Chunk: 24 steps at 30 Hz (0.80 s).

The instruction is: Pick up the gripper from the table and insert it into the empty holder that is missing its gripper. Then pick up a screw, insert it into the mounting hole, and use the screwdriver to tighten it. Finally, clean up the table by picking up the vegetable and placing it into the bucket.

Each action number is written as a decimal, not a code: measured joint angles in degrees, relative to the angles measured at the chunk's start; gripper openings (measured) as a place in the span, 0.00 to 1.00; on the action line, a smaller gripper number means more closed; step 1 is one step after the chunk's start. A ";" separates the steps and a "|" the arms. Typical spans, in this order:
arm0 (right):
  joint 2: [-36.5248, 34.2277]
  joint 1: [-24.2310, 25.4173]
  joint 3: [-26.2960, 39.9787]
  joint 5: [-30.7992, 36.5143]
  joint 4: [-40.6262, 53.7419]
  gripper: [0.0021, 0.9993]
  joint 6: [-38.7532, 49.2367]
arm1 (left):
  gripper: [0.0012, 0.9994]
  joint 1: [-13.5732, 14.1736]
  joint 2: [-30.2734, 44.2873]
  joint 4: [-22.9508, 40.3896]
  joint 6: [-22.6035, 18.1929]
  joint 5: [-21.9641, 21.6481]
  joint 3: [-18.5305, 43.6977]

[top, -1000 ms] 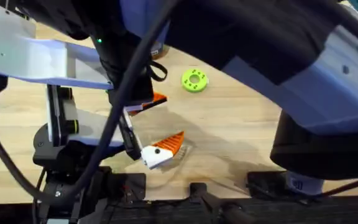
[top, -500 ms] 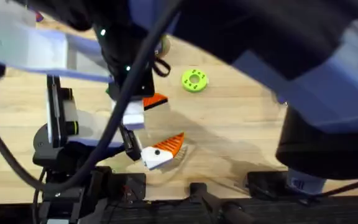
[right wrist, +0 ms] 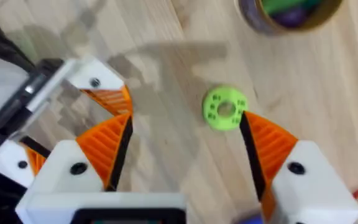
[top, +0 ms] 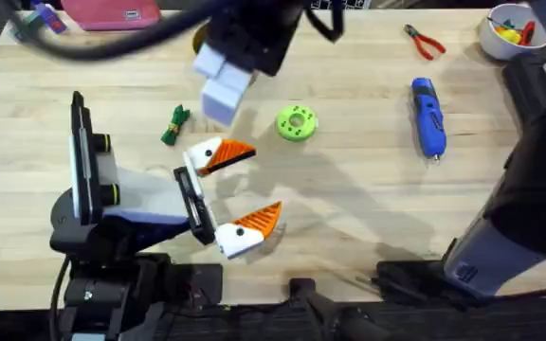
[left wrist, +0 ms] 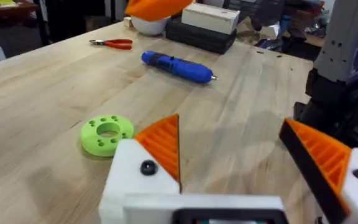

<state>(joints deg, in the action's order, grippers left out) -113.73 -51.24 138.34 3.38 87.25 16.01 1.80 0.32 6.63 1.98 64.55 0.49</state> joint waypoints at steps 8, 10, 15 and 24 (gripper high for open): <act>2.12 2.81 -3.16 -0.02 0.68 0.99 -3.74 | 0.99 0.00 -0.02 0.00 0.02 0.00 0.00; 5.07 3.20 -8.36 0.00 -1.89 0.99 -4.31 | 0.99 0.00 0.00 0.00 0.00 0.00 0.00; 15.58 5.20 -26.91 -0.32 -12.02 0.99 -7.86 | 0.99 0.00 0.00 0.00 0.00 0.00 0.00; 41.14 22.63 -59.69 -0.42 -22.40 0.99 -21.24 | 0.99 0.00 0.00 0.00 0.00 0.00 0.00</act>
<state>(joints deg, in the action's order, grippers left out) -72.59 -28.61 78.66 2.96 64.84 -5.23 1.80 0.31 6.63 1.98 64.55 0.49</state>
